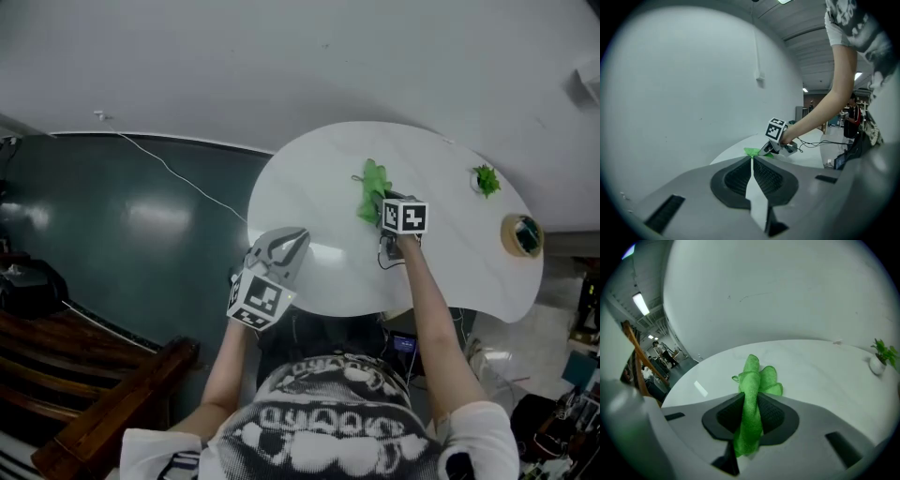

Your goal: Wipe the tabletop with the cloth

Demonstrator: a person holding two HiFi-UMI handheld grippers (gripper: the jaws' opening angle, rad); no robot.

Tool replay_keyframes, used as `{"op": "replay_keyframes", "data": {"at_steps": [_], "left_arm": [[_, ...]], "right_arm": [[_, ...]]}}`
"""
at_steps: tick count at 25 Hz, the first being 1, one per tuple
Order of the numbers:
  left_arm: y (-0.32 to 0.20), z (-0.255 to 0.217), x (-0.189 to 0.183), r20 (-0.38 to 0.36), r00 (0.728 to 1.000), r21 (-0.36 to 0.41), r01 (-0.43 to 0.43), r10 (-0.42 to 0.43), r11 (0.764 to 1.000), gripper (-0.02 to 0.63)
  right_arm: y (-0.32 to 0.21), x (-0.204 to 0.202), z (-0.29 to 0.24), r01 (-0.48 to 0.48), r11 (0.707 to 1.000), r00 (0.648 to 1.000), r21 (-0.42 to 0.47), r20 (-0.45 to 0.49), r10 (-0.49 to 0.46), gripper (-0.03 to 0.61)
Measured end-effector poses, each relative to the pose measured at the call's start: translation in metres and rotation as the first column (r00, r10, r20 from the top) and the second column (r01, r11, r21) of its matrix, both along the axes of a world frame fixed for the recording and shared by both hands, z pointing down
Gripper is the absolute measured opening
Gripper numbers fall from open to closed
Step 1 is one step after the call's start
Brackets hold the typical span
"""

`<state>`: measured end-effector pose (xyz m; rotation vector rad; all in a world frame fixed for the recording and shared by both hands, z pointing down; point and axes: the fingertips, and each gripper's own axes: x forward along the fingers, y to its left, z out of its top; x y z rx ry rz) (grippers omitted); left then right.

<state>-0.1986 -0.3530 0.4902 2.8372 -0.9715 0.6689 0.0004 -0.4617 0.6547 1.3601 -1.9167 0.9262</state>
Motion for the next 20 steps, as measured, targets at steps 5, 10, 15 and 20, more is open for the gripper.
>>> {"op": "replay_keyframes", "data": {"at_steps": [5, 10, 15, 20], "left_arm": [[-0.007, -0.004, 0.038, 0.010, 1.000, 0.005, -0.009, 0.009, 1.000, 0.014], [0.004, -0.006, 0.095, 0.012, 1.000, 0.002, -0.017, 0.017, 1.000, 0.014], [0.030, -0.012, 0.174, 0.004, 0.999, 0.003, -0.043, 0.043, 0.999, 0.014], [0.068, -0.022, 0.275, -0.020, 0.993, 0.029, -0.114, 0.114, 0.993, 0.014]], "right_arm": [[0.020, 0.095, 0.000, -0.103, 0.995, 0.993, -0.010, -0.057, 0.102, 0.077], [0.049, 0.193, 0.000, -0.179, 0.984, 0.981, -0.007, -0.073, 0.178, 0.077], [0.082, 0.287, -0.003, -0.218, 0.976, 0.972, -0.002, -0.094, 0.217, 0.077], [0.119, 0.382, -0.004, -0.251, 0.968, 0.962, 0.004, -0.110, 0.250, 0.077]]}}
